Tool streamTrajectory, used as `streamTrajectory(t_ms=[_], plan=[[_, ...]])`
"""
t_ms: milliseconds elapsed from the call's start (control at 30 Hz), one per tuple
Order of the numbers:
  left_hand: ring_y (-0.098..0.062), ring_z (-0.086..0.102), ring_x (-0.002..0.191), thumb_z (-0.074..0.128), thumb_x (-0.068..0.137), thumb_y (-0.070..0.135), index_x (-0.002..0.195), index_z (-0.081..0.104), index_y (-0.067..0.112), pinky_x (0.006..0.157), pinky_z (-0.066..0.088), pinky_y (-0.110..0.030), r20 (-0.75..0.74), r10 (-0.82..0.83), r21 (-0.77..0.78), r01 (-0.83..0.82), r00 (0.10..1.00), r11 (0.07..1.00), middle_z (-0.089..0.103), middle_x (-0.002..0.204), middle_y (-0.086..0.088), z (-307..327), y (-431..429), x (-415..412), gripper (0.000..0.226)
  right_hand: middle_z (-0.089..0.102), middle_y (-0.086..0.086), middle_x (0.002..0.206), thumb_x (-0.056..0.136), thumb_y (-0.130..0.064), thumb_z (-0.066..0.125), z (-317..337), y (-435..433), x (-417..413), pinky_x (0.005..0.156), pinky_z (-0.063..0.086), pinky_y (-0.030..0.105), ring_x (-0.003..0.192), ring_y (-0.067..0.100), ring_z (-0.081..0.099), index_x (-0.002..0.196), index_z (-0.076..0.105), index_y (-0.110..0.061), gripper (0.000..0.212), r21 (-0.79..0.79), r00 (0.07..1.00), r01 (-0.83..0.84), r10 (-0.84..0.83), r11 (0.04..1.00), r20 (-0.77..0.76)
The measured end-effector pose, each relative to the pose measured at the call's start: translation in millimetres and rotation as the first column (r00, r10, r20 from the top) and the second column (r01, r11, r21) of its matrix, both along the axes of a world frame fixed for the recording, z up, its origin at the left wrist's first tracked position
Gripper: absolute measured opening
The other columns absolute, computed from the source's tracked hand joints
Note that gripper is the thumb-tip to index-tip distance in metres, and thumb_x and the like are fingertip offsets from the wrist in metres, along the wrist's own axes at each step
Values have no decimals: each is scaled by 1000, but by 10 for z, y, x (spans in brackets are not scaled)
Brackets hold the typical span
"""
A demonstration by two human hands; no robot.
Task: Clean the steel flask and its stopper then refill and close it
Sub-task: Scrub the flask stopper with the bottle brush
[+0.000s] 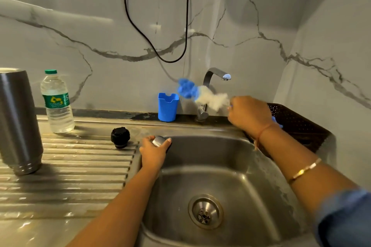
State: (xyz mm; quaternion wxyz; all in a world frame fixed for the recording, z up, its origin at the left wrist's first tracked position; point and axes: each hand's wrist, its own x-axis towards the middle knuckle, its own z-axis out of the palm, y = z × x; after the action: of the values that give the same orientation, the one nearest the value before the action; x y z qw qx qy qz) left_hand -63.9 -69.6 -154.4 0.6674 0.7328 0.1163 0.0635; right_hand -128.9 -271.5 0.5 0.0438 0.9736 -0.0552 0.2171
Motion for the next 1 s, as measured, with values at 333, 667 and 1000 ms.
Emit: streamTrajectory(t_ms=[333,667,1000], plan=[[-26,51,106,72,83,29,132,41,14,85,39,-27,119,-28,116,14,992,993,34,137,-14,66,-67,-45,60,62,8,98,90,-12,53,690,763,673,69,33,32,92,25,60,107,63,-9,20,-556,999,16,-33,831,-20],[-18,48,100,71,84,29,132,39,19,82,38,-21,120,-22,41,17,992,999,31,138,-10,92,-52,15,58,62,8,107,92,-8,48,837,1188,1208,82,38,40,101,30,58,105,60,-8,17,-803,998,-4,-45,596,-39],[-23,49,114,69,86,30,134,37,22,82,36,-20,116,-9,41,4,993,999,28,141,-8,100,-71,53,58,63,8,105,92,-12,49,556,1126,1391,87,40,40,100,29,58,103,61,-10,16,-788,998,-55,26,613,-49]])
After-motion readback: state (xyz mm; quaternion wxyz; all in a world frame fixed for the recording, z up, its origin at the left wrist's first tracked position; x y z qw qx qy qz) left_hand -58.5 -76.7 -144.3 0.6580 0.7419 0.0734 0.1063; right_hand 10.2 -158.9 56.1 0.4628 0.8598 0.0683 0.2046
